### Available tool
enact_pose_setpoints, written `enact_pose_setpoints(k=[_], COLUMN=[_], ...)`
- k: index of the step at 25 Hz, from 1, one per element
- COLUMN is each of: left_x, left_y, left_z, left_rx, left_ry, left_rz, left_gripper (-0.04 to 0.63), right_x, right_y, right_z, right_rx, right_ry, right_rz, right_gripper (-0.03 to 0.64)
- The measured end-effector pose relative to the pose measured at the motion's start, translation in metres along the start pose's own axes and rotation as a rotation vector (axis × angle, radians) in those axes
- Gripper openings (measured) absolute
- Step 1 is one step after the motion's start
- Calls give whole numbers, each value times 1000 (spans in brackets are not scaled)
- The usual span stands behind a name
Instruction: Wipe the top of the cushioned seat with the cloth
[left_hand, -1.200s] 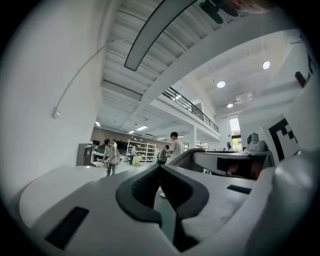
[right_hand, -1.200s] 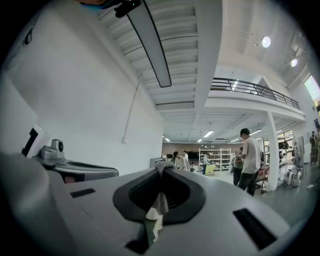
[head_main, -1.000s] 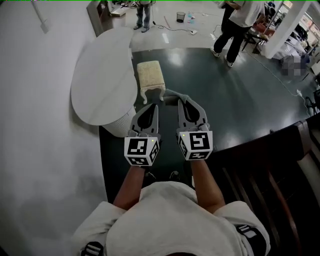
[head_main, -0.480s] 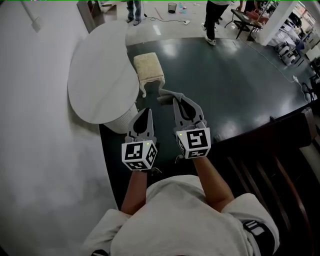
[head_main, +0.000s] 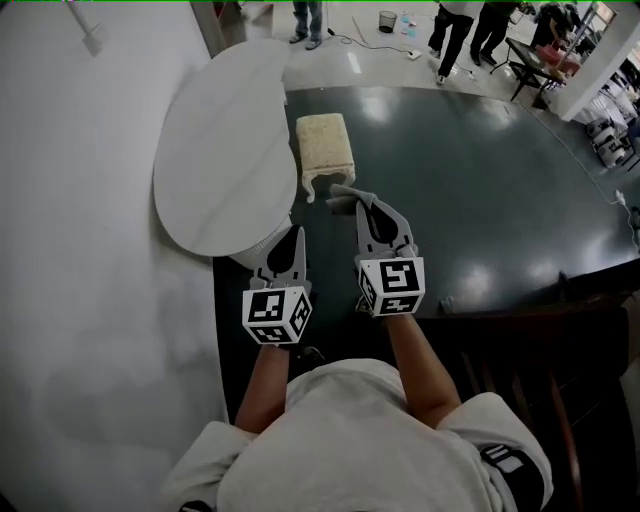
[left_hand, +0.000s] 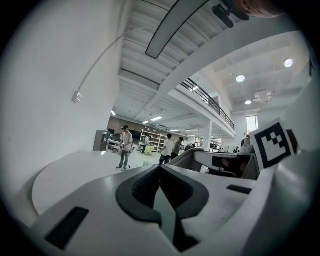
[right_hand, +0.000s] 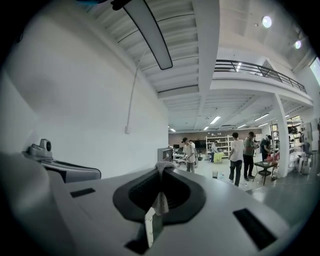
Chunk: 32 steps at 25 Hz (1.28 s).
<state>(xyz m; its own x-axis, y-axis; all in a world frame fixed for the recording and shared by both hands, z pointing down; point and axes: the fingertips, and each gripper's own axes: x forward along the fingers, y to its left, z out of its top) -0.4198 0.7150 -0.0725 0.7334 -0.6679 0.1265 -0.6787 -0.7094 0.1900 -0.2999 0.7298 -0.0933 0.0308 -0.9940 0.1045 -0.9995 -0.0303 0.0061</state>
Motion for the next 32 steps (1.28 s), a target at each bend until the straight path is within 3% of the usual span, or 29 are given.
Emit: enact_pose_setpoints(k=[7,11,15,20,28,32], left_x=[103,159,202,255,337,377], left_y=[-19,-48,-69,-102,-165,-149], left_z=[20,27,12,-13,-42,-52], left_rx=[68,123,185,216,211,193], left_ry=[1,14,78,190,255,263], left_rz=[20,9,-18,-125,-271,-300], left_gripper=[15,15,15,15,15,15], right_x=[68,89,99,99,88,113], right_y=[-85,-146,-194,-257,-342,-361], right_z=[11,11,-5,-35,-45,-61], right_rx=[1,-2,-23,17,23,-20], right_ry=[-11,-5,33,101,137,190], right_rz=[127,151,183,118,3,-12], right_gripper=[14,14,14,14,14,14])
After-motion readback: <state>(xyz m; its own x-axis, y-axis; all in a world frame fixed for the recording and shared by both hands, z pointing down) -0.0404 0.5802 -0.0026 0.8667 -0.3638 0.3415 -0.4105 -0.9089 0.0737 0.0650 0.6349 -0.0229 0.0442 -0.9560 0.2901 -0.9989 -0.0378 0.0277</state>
